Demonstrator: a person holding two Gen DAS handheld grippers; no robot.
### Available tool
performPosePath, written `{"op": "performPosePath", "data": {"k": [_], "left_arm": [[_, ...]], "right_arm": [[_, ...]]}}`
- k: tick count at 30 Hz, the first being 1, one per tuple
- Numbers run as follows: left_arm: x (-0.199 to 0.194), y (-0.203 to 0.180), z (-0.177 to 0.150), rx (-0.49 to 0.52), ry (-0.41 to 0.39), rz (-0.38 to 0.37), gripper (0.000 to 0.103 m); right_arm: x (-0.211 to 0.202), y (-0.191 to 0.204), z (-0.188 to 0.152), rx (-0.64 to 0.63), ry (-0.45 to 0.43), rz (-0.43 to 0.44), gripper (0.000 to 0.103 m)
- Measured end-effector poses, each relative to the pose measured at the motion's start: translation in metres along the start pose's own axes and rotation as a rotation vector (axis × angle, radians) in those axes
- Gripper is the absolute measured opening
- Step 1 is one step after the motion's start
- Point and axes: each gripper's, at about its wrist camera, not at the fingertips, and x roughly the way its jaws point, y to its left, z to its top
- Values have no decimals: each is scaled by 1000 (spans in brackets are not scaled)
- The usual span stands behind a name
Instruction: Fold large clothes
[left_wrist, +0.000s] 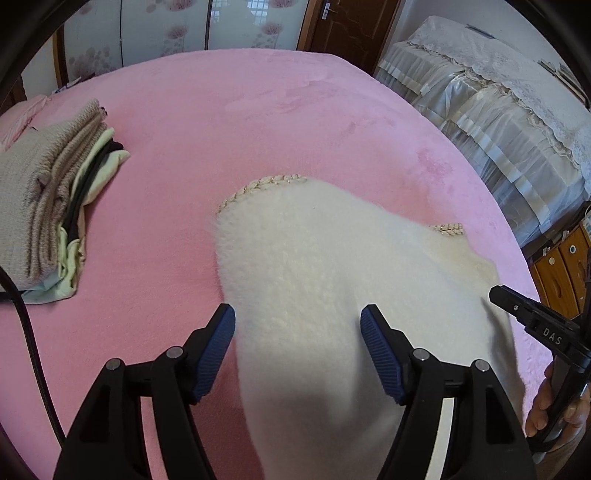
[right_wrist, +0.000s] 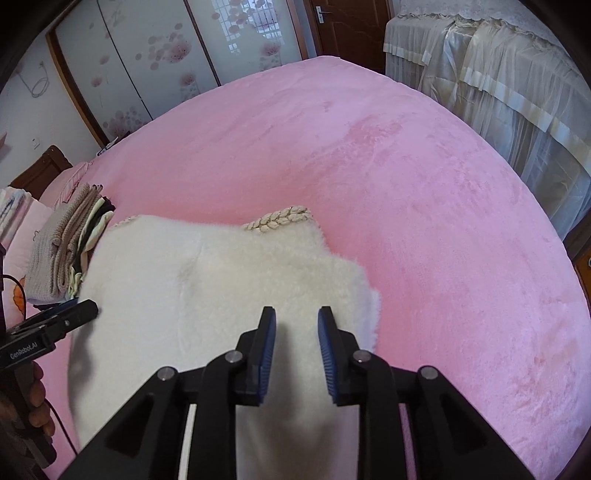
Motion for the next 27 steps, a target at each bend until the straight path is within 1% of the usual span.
{"op": "performPosePath", "data": {"k": [2,3,4,5,6,8,11,16,19,22,24,25,27], "left_arm": [[-15,-3,-1,1,-18,13,70],[-25,-3,-2,0,-28,15,70],[-33,-5,-2,-4,-36,11,70],[-44,-5,-4,-8,-48,4,70],[-55,-6,-5,-10,-61,-4,70],[-79,-9,-7,-4,-88,-20,70],[-114,-15,-13,20,-127,-45,70],[-163,-26,-25,84,-170,-97,70],[-184,-29,-35,114,-186,-96,70],[-197,-32,-48,141,-159,-115,70],[-202,-34,-58,150,-146,-99,70],[-201,-34,-62,156,-123,-95,70],[-200,-33,-70,151,-113,-96,70]], "right_arm": [[-14,3,-2,3,-6,0,36],[-24,4,-3,5,-14,5,37],[-35,5,-4,9,-26,11,41],[-47,6,-5,14,-40,20,46],[-57,6,-5,19,-52,29,49],[-83,10,-8,15,-86,36,60],[-123,17,-13,-8,-143,44,70],[-178,30,-22,-56,-219,53,74],[-201,37,-28,-93,-255,49,75],[-213,43,-35,-136,-255,47,79],[-217,44,-40,-163,-246,56,80],[-218,45,-44,-176,-242,48,80],[-218,43,-50,-175,-258,-20,80]]}}
